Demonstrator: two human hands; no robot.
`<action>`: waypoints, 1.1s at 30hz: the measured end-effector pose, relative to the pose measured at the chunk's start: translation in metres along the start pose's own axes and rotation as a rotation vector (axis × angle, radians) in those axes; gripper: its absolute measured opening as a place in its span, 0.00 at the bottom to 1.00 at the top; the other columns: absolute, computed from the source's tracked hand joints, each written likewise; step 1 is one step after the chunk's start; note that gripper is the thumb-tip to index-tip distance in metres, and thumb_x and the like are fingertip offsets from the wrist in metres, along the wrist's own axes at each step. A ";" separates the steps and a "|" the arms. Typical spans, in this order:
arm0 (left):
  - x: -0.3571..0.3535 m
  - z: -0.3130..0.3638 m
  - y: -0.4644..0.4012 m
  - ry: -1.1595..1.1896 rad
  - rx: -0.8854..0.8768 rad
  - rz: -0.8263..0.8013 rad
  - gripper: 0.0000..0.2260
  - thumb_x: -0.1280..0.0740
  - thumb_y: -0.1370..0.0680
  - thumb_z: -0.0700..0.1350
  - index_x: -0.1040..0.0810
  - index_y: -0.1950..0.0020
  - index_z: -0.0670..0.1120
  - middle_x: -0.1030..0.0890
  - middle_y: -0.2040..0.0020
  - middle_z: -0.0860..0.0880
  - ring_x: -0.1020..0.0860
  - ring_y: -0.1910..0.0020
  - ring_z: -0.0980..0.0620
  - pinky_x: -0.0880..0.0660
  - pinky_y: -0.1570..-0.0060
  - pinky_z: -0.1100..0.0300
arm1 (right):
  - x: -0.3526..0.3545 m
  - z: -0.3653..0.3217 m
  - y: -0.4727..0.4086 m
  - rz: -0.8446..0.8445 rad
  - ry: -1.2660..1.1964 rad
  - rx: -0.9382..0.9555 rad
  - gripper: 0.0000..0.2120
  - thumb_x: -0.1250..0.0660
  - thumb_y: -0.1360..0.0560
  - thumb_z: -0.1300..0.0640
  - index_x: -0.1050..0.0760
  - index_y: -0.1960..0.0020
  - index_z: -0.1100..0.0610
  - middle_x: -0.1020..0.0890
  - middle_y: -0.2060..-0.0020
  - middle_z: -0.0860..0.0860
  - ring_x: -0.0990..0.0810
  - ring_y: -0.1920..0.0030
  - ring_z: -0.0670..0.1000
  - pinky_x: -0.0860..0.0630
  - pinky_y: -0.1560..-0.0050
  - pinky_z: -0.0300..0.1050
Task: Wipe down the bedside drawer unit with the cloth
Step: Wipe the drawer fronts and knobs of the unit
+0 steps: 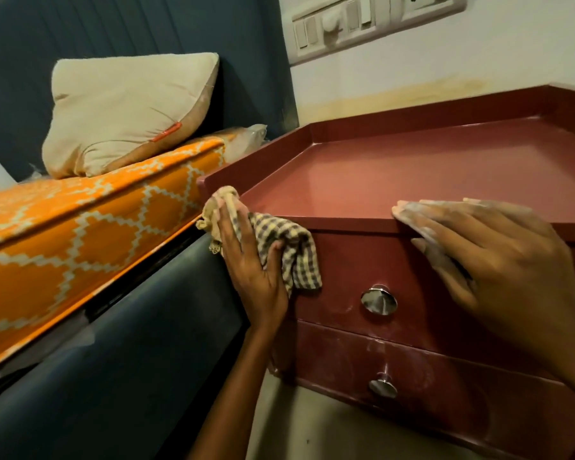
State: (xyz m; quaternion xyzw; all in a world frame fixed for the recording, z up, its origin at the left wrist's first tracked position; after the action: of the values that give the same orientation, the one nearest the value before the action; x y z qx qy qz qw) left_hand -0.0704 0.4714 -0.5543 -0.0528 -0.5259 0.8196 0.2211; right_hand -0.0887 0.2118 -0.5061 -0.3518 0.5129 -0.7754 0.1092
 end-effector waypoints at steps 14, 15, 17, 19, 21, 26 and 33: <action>-0.007 -0.026 0.084 0.116 0.355 0.121 0.28 0.47 0.18 0.53 0.49 0.22 0.43 0.50 0.20 0.47 0.52 0.22 0.57 0.51 0.27 0.68 | -0.022 -0.018 0.001 0.009 0.175 0.163 0.21 0.40 0.19 0.56 0.34 0.27 0.56 0.29 0.30 0.48 0.27 0.33 0.49 0.34 0.37 0.43; -0.008 -0.020 0.075 0.090 0.296 0.090 0.28 0.47 0.18 0.55 0.48 0.22 0.43 0.50 0.21 0.46 0.51 0.22 0.55 0.52 0.26 0.66 | -0.023 -0.019 0.001 0.019 0.183 0.169 0.21 0.40 0.19 0.56 0.35 0.27 0.56 0.29 0.30 0.48 0.26 0.33 0.49 0.34 0.37 0.43; -0.006 -0.012 0.049 0.035 0.173 0.062 0.27 0.47 0.19 0.56 0.47 0.23 0.45 0.48 0.21 0.42 0.50 0.22 0.50 0.51 0.24 0.59 | -0.023 -0.019 0.001 0.038 0.190 0.167 0.21 0.40 0.19 0.56 0.35 0.27 0.55 0.28 0.30 0.48 0.26 0.34 0.48 0.33 0.38 0.43; -0.002 -0.014 0.026 0.025 0.141 0.106 0.27 0.46 0.19 0.55 0.46 0.23 0.45 0.46 0.22 0.39 0.49 0.22 0.46 0.50 0.24 0.56 | -0.023 -0.020 0.001 0.044 0.184 0.158 0.21 0.41 0.19 0.56 0.34 0.27 0.55 0.28 0.31 0.47 0.26 0.34 0.48 0.33 0.38 0.43; 0.002 -0.021 0.021 0.041 0.178 0.157 0.27 0.46 0.19 0.55 0.45 0.24 0.43 0.44 0.22 0.38 0.47 0.22 0.45 0.50 0.26 0.62 | -0.022 -0.020 0.000 0.046 0.182 0.144 0.20 0.41 0.19 0.56 0.33 0.27 0.55 0.27 0.31 0.47 0.25 0.35 0.49 0.34 0.38 0.43; -0.005 -0.042 0.067 0.052 0.296 0.115 0.28 0.46 0.19 0.54 0.45 0.23 0.42 0.45 0.21 0.42 0.48 0.22 0.50 0.49 0.25 0.59 | -0.020 -0.020 -0.001 0.028 0.154 0.087 0.18 0.44 0.18 0.56 0.32 0.28 0.54 0.26 0.32 0.46 0.25 0.35 0.49 0.35 0.38 0.44; -0.026 -0.014 0.117 0.075 0.324 0.032 0.28 0.50 0.20 0.60 0.50 0.22 0.51 0.51 0.21 0.53 0.50 0.22 0.53 0.49 0.26 0.65 | -0.019 -0.020 -0.001 0.029 0.138 0.071 0.18 0.44 0.18 0.55 0.32 0.28 0.54 0.26 0.32 0.46 0.25 0.35 0.49 0.35 0.40 0.45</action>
State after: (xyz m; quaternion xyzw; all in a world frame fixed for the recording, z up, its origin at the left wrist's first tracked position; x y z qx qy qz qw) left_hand -0.0788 0.4314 -0.6677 -0.0552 -0.3775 0.8945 0.2332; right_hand -0.0875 0.2365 -0.5179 -0.2857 0.4964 -0.8140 0.0973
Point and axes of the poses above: each hand's wrist, its own y-axis away from the middle knuckle, its own x-axis out of the back of the hand, z = x × y, the point moved 9 cm from there along -y, towards the middle knuckle
